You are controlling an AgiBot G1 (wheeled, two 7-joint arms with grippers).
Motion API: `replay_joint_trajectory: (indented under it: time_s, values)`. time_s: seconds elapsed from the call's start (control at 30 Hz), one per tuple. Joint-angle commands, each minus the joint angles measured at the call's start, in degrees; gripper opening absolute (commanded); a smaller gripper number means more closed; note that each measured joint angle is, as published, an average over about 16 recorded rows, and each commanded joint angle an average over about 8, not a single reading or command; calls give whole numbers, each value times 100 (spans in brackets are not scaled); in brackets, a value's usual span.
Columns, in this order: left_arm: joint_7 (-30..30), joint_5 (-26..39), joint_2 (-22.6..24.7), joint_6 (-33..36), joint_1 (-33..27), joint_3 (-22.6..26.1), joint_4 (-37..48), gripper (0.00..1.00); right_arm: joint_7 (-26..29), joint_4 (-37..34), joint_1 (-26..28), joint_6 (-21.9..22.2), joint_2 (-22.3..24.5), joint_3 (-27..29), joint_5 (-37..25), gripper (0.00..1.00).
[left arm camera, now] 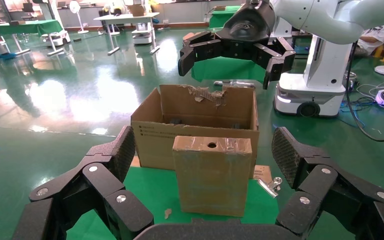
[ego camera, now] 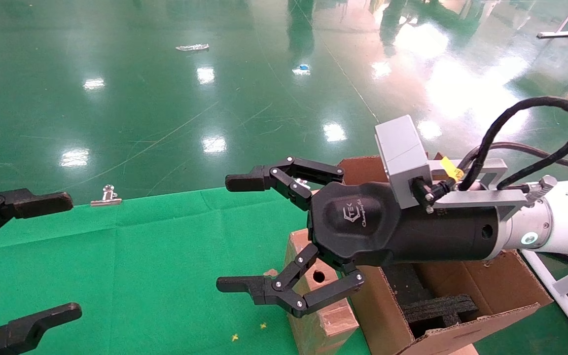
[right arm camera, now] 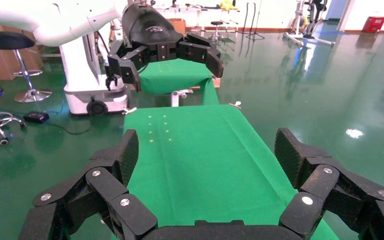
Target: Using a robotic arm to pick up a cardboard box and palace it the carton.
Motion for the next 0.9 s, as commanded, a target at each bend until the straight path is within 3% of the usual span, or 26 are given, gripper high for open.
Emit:
replay_joint_trajectory:
  time_s: [0.03,0.63,0.9]
  values:
    - [0,0,0,0,0,0,0,100,0,0,0,0,0,0,0,100]
    - [1,0,0,0,0,0,1,100,22,39,5,8,0,-30,-63,100]
    - [2,-1,0,2,-3,3,4,100,379,353,304,93,-68,-499,-979,100]
